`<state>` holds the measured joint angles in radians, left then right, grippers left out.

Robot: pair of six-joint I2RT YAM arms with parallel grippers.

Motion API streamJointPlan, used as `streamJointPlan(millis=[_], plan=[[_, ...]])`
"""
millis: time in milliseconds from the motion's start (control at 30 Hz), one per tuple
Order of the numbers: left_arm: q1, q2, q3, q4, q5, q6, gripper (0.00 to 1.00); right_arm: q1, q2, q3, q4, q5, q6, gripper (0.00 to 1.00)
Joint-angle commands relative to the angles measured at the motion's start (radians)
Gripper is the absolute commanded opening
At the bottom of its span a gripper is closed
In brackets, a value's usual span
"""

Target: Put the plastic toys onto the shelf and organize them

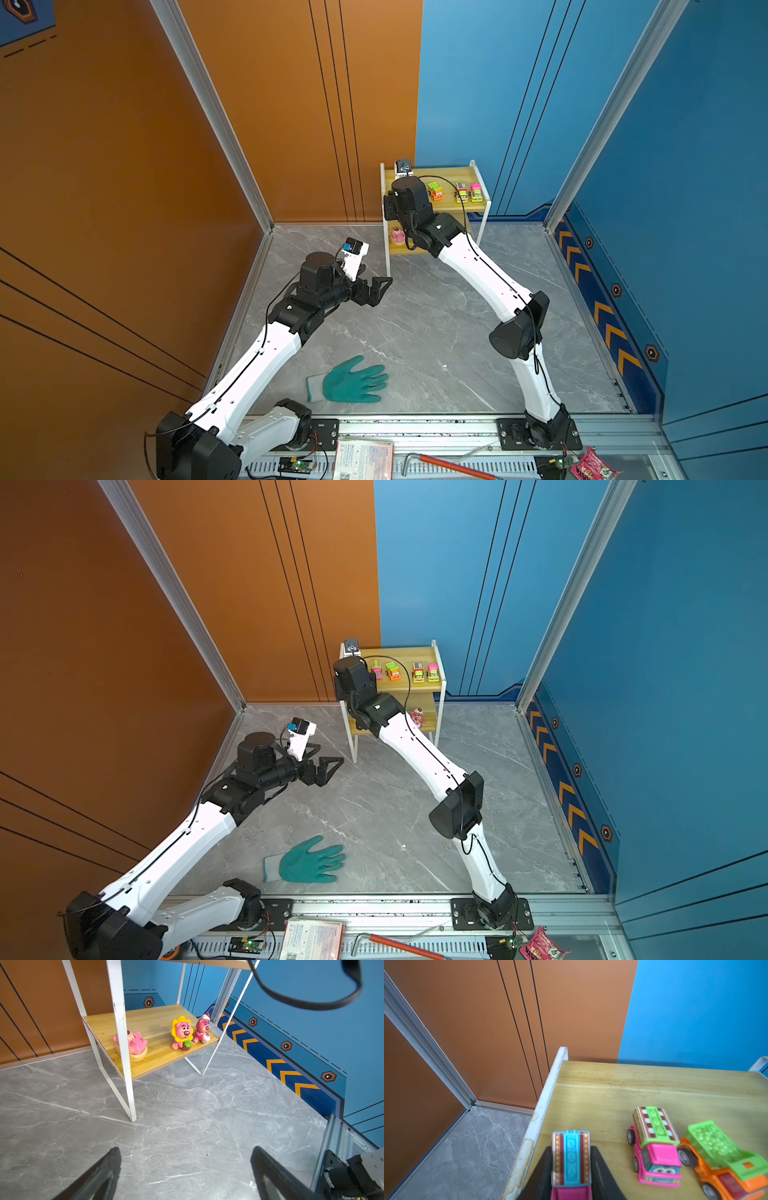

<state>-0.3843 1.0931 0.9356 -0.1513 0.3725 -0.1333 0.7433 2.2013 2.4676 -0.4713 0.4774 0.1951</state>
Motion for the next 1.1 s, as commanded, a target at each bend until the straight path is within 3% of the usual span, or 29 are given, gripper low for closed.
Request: streamJointPlan(millis=[0,567,800,1067], plan=[[0.009,0.005,-0.009,0.019,0.034,-0.013,0.98,-0.007,0.012,0.034,0.015,0.035,-0.02,0.31],[0.009,0.017,-0.012,0.019,0.038,-0.017,0.98,-0.016,0.046,0.088,0.054,0.03,-0.049,0.4],[0.012,0.021,-0.015,0.021,0.023,-0.013,0.98,-0.01,-0.013,0.095,0.129,0.024,-0.111,0.53],[0.04,0.022,-0.037,0.049,-0.013,-0.035,0.98,0.002,-0.153,0.059,0.187,-0.013,-0.243,0.74]])
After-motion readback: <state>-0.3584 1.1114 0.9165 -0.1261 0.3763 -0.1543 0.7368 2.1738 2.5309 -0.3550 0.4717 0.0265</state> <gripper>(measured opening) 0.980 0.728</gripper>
